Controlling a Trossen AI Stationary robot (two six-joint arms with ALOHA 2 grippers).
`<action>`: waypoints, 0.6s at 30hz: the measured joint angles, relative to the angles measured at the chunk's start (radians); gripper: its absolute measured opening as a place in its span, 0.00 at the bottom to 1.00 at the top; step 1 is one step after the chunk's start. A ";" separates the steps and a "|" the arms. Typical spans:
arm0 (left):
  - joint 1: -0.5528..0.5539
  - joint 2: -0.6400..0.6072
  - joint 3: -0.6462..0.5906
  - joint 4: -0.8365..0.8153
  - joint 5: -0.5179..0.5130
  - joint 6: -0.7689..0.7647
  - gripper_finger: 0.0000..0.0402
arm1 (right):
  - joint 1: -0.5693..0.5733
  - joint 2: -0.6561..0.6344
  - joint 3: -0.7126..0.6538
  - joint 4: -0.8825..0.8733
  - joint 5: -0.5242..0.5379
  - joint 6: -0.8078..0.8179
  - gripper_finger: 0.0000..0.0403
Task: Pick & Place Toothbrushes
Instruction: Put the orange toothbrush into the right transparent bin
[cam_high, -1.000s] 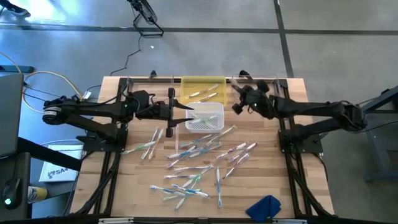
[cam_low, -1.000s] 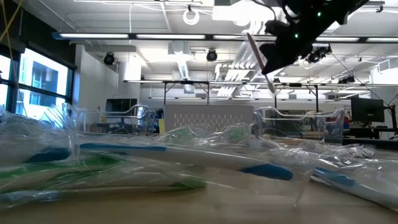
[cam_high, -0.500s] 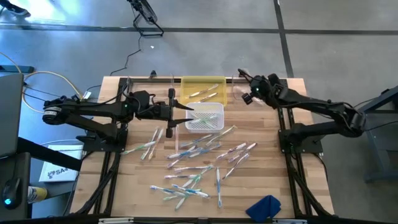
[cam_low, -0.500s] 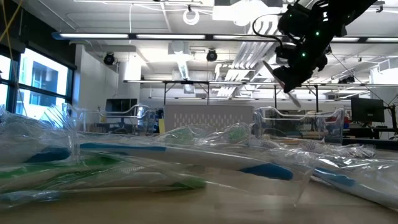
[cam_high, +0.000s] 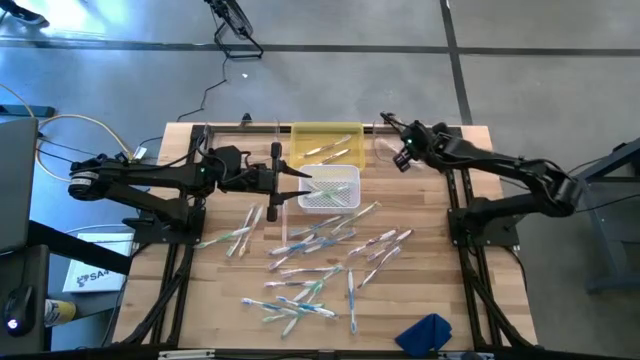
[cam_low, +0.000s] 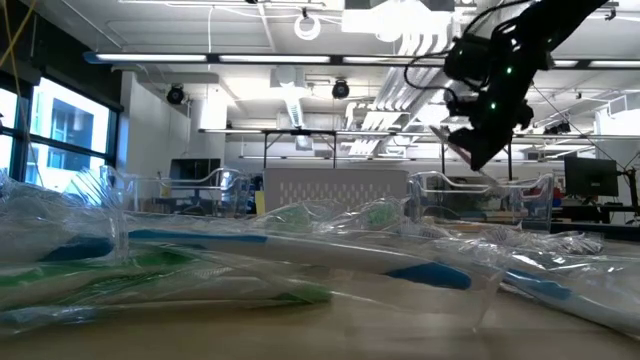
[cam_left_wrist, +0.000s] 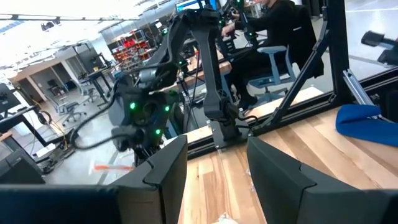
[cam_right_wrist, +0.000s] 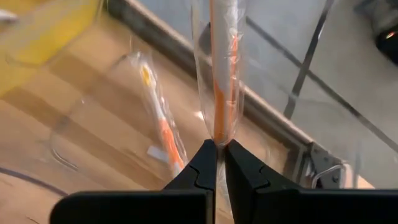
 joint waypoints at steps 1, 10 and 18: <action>0.000 0.000 0.000 0.000 0.000 0.000 0.40 | -0.006 0.019 0.000 -0.001 -0.004 -0.011 0.02; 0.000 0.000 0.000 -0.008 0.000 0.000 0.40 | -0.017 0.150 0.000 -0.003 -0.006 -0.046 0.02; 0.000 0.001 0.000 -0.033 -0.014 0.000 0.40 | -0.017 0.196 0.000 0.018 0.011 -0.048 0.12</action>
